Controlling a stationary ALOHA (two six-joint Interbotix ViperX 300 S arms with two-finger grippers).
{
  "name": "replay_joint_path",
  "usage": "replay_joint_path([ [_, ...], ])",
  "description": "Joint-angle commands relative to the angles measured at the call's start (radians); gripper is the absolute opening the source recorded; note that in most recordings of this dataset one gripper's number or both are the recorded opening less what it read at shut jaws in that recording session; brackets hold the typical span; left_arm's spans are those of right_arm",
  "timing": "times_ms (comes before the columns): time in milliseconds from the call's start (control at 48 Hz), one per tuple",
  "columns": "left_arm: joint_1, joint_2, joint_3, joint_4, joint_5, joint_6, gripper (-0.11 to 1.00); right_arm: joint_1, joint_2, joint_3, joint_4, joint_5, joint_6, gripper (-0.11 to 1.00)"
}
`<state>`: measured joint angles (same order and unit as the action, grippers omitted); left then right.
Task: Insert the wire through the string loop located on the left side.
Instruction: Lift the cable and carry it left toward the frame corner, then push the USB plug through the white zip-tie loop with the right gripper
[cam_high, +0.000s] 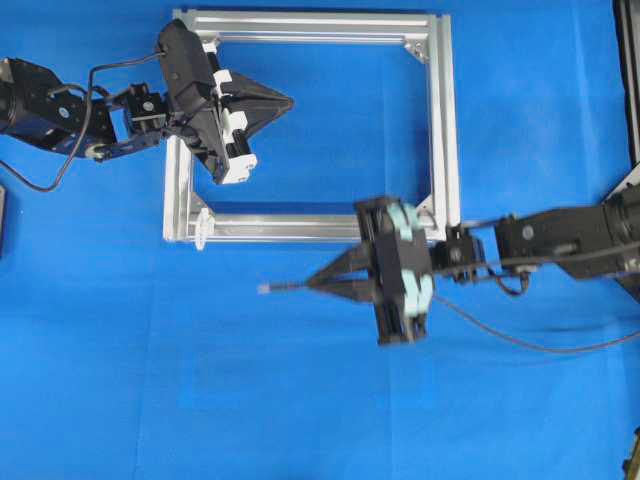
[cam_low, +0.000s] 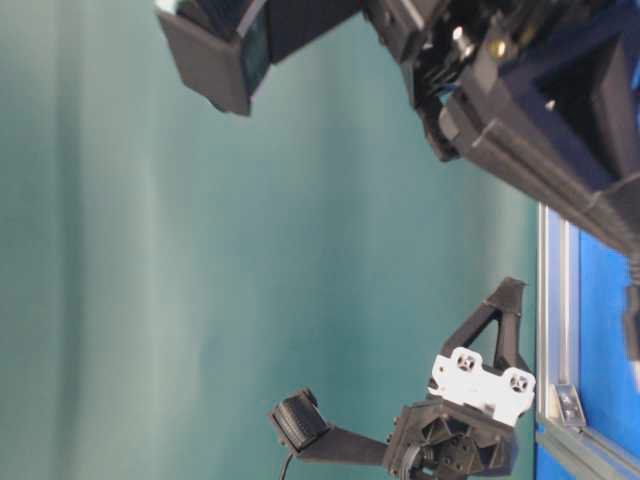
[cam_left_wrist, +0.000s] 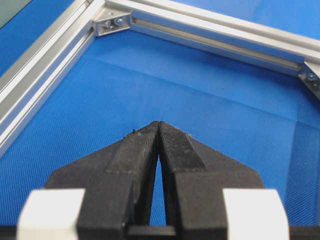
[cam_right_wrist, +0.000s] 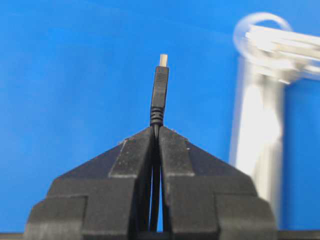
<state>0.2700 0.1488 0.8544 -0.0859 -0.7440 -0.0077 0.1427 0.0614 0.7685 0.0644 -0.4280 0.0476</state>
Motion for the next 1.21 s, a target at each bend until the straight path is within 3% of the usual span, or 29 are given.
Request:
replay_joint_path([
  [0, -0.002, -0.035, -0.008, 0.003, -0.005, 0.0, 0.0, -0.038, -0.038, -0.002, 0.0, -0.003, -0.008, 0.0],
  [187, -0.002, -0.035, -0.008, 0.003, -0.005, 0.0, 0.0, -0.098, -0.043, 0.005, 0.0, -0.003, -0.018, 0.0],
  [645, -0.002, -0.035, -0.012, 0.003, -0.005, 0.0, 0.0, -0.101, -0.023, -0.014, 0.0, 0.011, -0.028, 0.0],
  [1187, -0.002, -0.035, -0.009, 0.003, -0.005, -0.002, 0.0, -0.114, 0.16, -0.187, 0.0, 0.015, -0.031, 0.0],
])
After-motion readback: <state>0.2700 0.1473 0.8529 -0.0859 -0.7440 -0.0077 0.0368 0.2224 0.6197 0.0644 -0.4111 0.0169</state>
